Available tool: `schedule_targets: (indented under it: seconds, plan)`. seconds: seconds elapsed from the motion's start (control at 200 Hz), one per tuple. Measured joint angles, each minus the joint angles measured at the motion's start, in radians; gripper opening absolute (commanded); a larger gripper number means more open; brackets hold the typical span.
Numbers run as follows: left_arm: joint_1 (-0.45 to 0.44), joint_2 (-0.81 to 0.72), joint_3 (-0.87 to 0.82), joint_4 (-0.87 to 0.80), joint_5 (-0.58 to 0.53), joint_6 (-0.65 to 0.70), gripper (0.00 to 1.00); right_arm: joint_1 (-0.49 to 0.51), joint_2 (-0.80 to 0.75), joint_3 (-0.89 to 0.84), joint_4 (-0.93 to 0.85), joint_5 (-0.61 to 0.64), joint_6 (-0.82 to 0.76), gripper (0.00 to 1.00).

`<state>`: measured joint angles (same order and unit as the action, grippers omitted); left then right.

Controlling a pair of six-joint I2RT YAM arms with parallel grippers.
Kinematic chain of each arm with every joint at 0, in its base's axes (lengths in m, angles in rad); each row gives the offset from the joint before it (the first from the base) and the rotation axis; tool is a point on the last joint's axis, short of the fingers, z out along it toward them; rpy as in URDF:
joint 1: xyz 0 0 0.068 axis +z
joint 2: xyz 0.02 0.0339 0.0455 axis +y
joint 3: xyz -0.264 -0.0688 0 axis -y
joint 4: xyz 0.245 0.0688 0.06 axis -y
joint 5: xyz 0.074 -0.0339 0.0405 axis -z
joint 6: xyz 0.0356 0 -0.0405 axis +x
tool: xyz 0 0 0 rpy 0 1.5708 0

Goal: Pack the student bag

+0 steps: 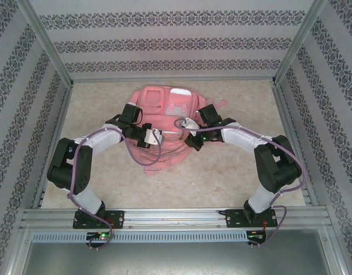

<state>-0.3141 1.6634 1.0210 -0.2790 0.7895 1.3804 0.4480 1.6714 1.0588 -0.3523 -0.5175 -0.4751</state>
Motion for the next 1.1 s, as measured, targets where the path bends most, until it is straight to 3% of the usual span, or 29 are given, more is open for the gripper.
schedule_targets:
  seconds: [0.275,0.585,0.63,1.099]
  plan:
    - [0.002,-0.017,-0.053,0.038,0.046,-0.079,0.0,0.038,-0.087,-0.05,-0.011,0.074,-0.064,0.0]
    - [0.001,-0.017,-0.05,0.038,0.048,-0.008,0.0,0.006,-0.077,-0.047,0.017,0.093,-0.086,0.0]
    - [0.004,-0.018,-0.05,0.02,0.045,0.004,0.0,-0.005,-0.064,-0.04,0.026,0.148,-0.079,0.0]
    - [0.002,-0.018,-0.047,0.013,0.032,0.079,0.0,-0.031,0.011,-0.067,0.139,0.143,-0.065,0.0]
